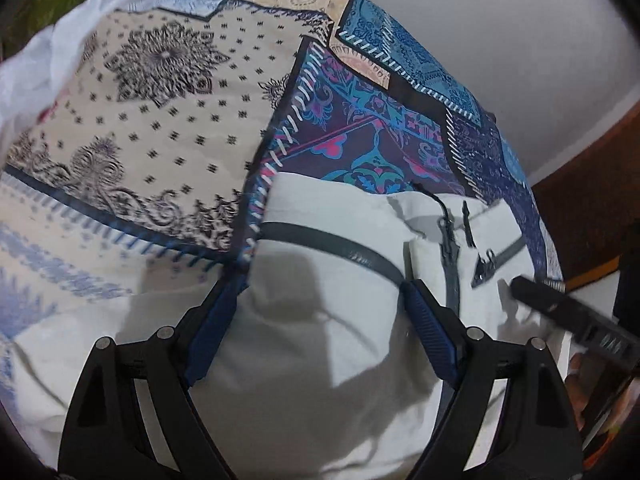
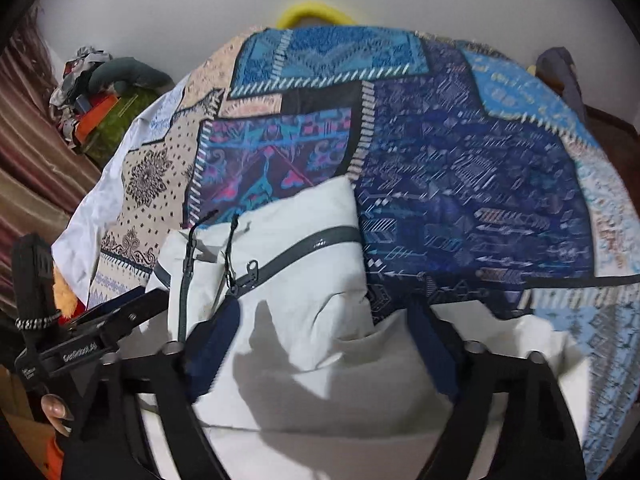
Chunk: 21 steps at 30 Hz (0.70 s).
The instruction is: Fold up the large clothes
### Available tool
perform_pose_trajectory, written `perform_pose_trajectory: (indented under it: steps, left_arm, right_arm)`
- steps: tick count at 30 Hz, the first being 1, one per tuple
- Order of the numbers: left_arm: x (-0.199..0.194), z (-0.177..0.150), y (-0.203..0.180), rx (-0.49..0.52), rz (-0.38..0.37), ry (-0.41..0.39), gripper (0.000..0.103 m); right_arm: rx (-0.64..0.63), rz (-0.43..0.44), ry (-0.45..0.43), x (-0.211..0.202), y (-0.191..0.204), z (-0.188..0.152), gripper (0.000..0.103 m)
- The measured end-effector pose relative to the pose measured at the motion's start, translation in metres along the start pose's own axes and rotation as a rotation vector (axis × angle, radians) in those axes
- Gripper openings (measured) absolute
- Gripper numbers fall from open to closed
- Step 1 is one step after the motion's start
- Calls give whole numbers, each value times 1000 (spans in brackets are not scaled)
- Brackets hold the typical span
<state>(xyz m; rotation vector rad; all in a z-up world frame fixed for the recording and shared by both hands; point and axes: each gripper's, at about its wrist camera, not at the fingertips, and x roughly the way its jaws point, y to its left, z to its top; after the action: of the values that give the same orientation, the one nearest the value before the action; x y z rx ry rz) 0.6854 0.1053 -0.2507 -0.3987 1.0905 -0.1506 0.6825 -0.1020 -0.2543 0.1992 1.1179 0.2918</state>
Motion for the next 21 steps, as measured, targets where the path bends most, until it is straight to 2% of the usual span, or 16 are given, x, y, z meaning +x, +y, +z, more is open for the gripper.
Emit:
perform_pose_trajectory:
  steps: [3, 4, 7, 9, 10, 14, 18, 21]
  left_arm:
    - [3, -3, -7, 17, 9, -14, 60]
    - [0, -5, -11, 36, 36, -33, 50]
    - [-9, -7, -21, 89, 79, -63, 32]
    - [-19, -8, -25, 117, 101, -83, 25]
    - [-28, -9, -28, 129, 97, -100, 24]
    - [-72, -22, -38, 186, 51, -164, 22]
    - [-118, -49, -56, 283, 36, -224, 22]
    - [-143, -67, -62, 320, 40, -252, 22]
  right_arm:
    - [-30, -27, -19, 8, 4, -2, 59]
    - [-46, -25, -25, 9, 6, -2, 50]
    - [-81, -39, -48, 4, 14, -3, 33]
    - [-100, -45, -71, -4, 19, -6, 22]
    - [-106, -40, -81, -10, 21, -7, 18]
    - [-155, 19, -110, -39, 33, -18, 16]
    - [-255, 31, -144, -76, 53, -45, 15]
    - [-283, 45, -194, -106, 60, -67, 15]
